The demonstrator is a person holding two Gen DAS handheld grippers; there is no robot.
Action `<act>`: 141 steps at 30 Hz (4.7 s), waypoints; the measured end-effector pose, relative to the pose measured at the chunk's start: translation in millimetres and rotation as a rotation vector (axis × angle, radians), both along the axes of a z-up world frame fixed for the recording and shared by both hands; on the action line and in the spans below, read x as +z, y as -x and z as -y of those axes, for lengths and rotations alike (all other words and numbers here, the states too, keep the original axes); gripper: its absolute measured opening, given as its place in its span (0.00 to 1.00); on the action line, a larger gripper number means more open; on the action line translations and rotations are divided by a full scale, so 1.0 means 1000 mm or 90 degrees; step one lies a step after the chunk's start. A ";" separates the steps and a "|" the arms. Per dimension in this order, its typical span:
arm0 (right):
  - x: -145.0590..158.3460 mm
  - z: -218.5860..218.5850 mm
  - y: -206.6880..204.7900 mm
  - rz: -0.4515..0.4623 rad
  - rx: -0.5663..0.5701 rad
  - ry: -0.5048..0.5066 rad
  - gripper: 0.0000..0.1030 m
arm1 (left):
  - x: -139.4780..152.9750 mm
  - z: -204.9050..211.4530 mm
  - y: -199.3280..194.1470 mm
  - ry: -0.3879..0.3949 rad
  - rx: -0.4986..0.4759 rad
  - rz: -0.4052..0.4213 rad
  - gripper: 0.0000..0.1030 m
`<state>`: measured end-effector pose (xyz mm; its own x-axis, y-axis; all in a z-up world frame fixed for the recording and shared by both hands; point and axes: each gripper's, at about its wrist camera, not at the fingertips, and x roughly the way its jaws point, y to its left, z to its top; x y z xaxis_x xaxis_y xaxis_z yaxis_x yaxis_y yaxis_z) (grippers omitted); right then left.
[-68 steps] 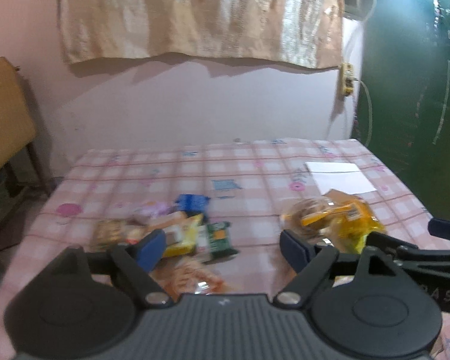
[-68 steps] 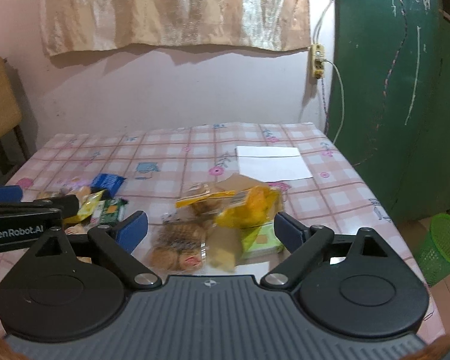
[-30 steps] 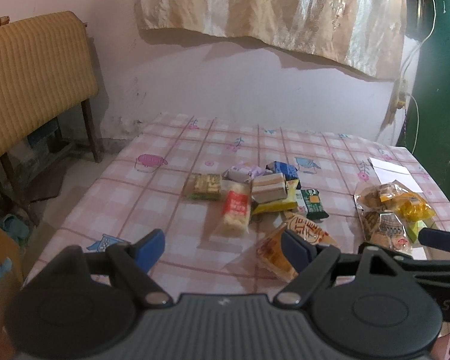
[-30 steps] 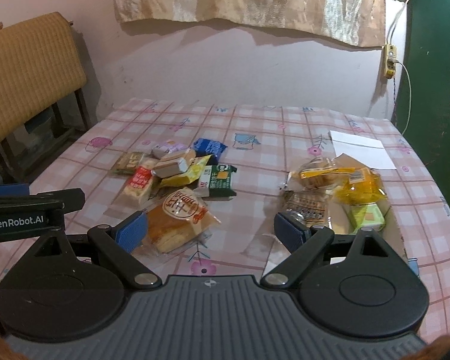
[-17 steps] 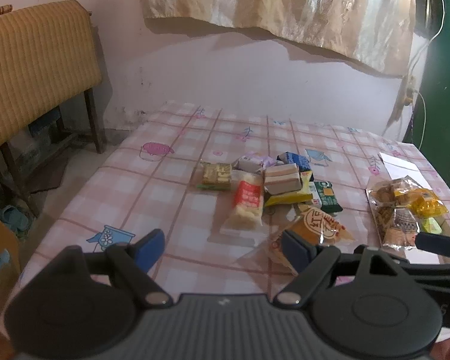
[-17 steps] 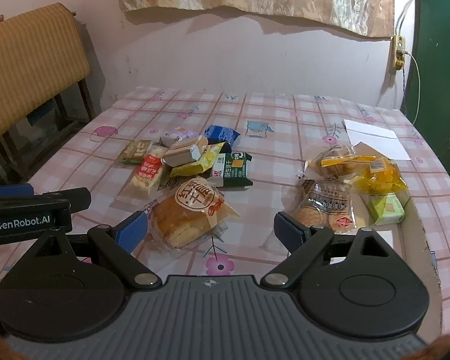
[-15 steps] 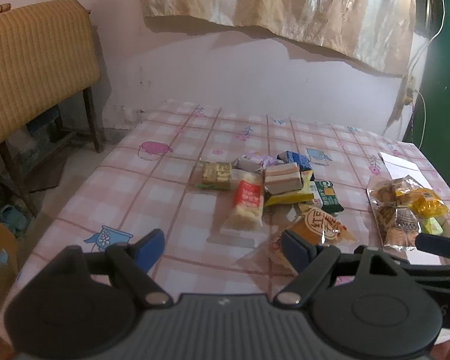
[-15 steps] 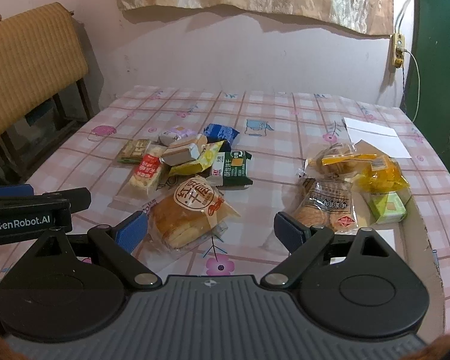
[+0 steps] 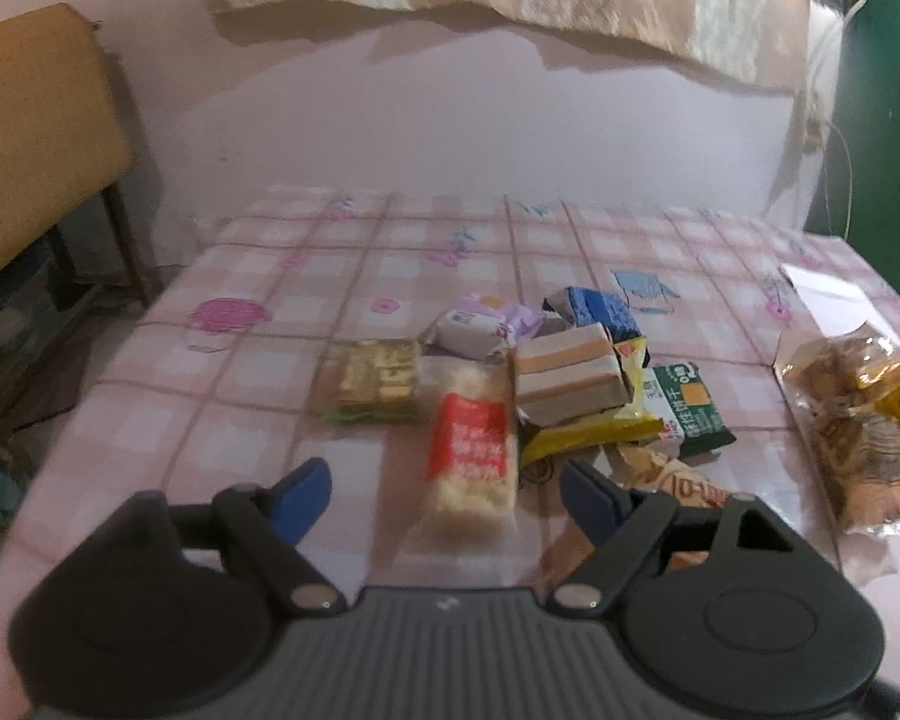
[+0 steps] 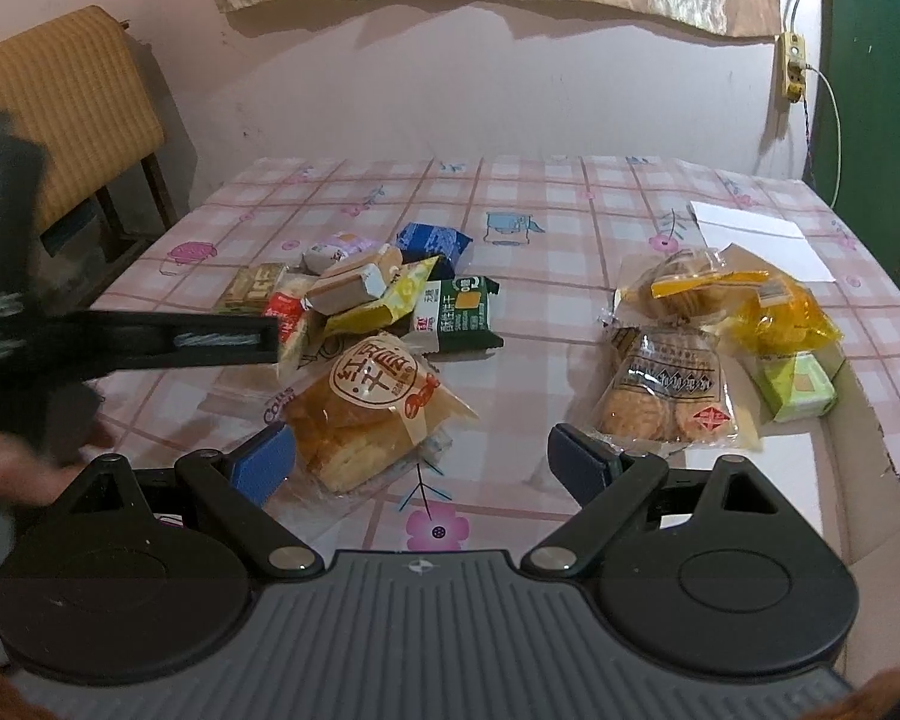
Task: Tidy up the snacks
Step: 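Grasp the red-label rice cracker bag with the left tool while the right tool grasps the round bread bun, then carry the rice cracker bag and bread bun with both tools over the white box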
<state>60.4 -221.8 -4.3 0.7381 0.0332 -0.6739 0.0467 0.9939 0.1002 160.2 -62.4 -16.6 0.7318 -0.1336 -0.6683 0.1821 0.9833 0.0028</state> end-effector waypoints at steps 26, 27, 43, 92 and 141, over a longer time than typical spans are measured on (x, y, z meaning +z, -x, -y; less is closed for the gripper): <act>-0.040 -0.029 -0.079 -0.102 -0.177 -0.142 1.00 | -0.025 -0.062 0.034 0.021 0.048 -0.010 0.34; -0.042 -0.031 -0.086 -0.106 -0.192 -0.150 1.00 | -0.024 -0.064 0.034 0.030 0.050 -0.011 0.34; -0.048 -0.039 -0.058 -0.052 -0.015 0.010 0.78 | -0.013 -0.057 0.055 0.059 0.038 0.000 0.33; 0.075 0.017 0.092 0.091 -0.031 0.051 0.71 | 0.073 0.001 0.169 0.071 -0.041 0.092 0.33; 0.086 0.049 0.129 0.097 -0.134 0.063 0.71 | 0.077 0.069 0.184 0.096 -0.156 0.079 0.33</act>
